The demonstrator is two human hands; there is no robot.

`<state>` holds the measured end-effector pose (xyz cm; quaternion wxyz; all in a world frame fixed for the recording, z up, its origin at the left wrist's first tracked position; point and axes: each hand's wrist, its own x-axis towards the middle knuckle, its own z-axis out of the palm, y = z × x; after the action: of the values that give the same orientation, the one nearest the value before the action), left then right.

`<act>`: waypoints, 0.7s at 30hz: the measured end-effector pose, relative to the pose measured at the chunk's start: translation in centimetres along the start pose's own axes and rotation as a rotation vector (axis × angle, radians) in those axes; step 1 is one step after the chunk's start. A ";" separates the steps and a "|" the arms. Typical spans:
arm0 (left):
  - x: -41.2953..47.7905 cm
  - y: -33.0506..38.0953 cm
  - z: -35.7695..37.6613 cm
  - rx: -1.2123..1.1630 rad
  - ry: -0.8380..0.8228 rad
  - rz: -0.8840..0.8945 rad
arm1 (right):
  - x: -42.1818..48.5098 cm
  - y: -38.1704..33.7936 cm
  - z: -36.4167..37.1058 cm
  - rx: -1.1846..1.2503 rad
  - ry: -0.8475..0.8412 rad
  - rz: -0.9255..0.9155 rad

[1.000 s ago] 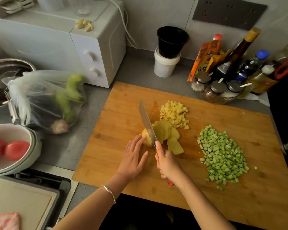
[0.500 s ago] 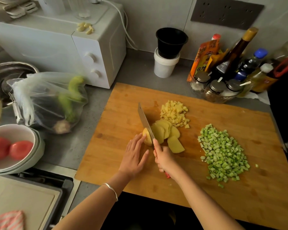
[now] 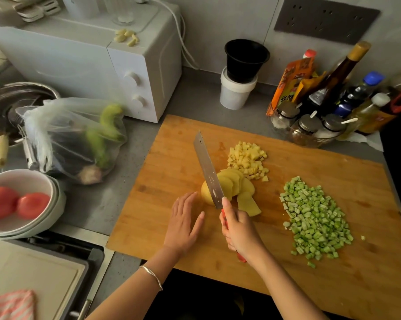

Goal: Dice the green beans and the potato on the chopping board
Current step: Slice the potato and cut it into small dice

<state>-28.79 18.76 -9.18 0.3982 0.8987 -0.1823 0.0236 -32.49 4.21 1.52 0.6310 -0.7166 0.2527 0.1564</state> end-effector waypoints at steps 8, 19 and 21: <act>-0.3 -0.1 0.1 -0.021 0.137 -0.067 | 0.8 0.4 0.2 -0.116 0.026 0.003; -0.3 0.0 0.2 -0.018 0.138 -0.105 | 0.7 0.3 0.6 -0.159 0.031 -0.027; -0.3 0.0 0.2 -0.012 0.131 -0.102 | 0.8 0.5 0.8 -0.187 0.052 -0.031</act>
<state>-29.12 18.78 -9.38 0.4152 0.9010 -0.1101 0.0611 -32.03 4.79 0.53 0.5568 -0.7802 0.2419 0.1509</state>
